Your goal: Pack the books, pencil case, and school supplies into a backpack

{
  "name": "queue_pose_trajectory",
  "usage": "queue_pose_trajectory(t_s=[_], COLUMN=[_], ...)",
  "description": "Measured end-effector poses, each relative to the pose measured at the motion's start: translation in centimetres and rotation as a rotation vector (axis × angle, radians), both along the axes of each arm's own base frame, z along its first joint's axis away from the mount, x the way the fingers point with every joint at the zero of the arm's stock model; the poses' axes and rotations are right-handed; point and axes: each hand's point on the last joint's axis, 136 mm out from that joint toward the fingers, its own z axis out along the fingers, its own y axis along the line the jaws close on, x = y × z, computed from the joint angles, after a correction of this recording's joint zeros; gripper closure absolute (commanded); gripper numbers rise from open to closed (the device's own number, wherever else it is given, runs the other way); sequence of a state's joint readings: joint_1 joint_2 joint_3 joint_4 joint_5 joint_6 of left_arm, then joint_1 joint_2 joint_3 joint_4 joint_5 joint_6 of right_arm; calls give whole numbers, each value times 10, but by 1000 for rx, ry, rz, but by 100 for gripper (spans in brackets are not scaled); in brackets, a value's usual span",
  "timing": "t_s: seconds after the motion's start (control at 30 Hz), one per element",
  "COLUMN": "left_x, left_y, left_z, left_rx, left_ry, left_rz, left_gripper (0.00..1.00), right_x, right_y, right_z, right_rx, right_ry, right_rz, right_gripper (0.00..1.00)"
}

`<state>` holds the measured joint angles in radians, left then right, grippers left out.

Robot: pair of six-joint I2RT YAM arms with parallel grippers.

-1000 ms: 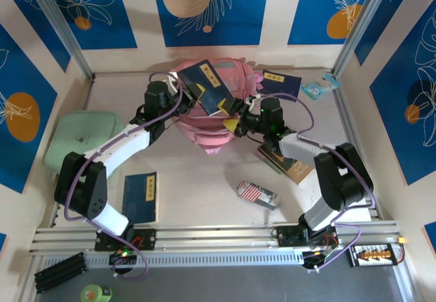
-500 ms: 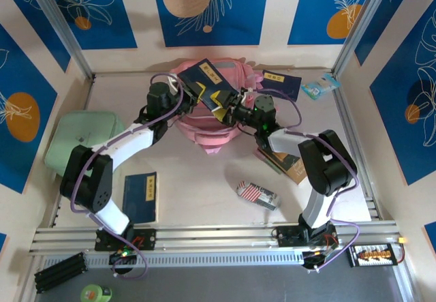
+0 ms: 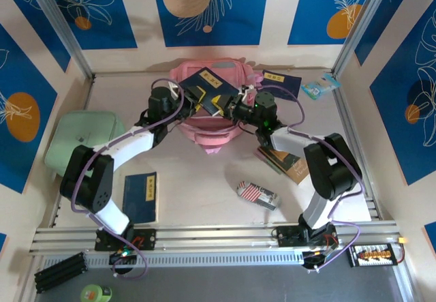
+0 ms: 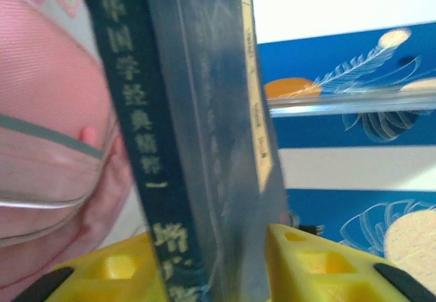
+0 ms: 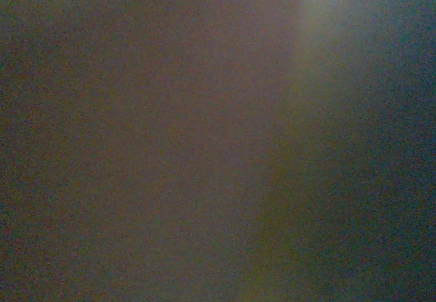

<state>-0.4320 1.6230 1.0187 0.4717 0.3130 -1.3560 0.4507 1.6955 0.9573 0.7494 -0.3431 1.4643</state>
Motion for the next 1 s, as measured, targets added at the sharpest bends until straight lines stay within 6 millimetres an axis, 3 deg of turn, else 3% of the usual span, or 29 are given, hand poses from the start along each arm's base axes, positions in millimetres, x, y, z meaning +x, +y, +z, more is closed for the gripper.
queue_pose_trajectory(t_s=[0.17, 0.23, 0.4, 0.57, 0.77, 0.9, 1.0], left_x=[-14, -22, -34, -39, -43, -45, -34], left_y=[12, 17, 24, 18, -5, -22, -27], left_z=[-23, -27, -38, -31, -32, -59, -79], left_rx=[169, 256, 510, 734, 993, 1157, 1275], left_ry=[20, 8, -24, -147, -349, -448, -482], left_rz=[-31, -57, -179, -338, -544, -718, -824], left_gripper=[21, 15, 9, 0, 2, 12, 21], right_x=[-7, -8, -6, -9, -17, -21, -24], right_y=[-20, -31, -64, -95, -125, -141, -149], right_z=[1, 4, 13, 13, 8, 9, 4], right_rx=[-122, -165, -250, -341, -439, -474, -493], right_ry=[-19, -34, -77, -89, -79, -74, -59], right_rz=[-39, -62, -146, -223, -286, -321, -336], right_gripper=[95, 95, 95, 95, 96, 96, 96])
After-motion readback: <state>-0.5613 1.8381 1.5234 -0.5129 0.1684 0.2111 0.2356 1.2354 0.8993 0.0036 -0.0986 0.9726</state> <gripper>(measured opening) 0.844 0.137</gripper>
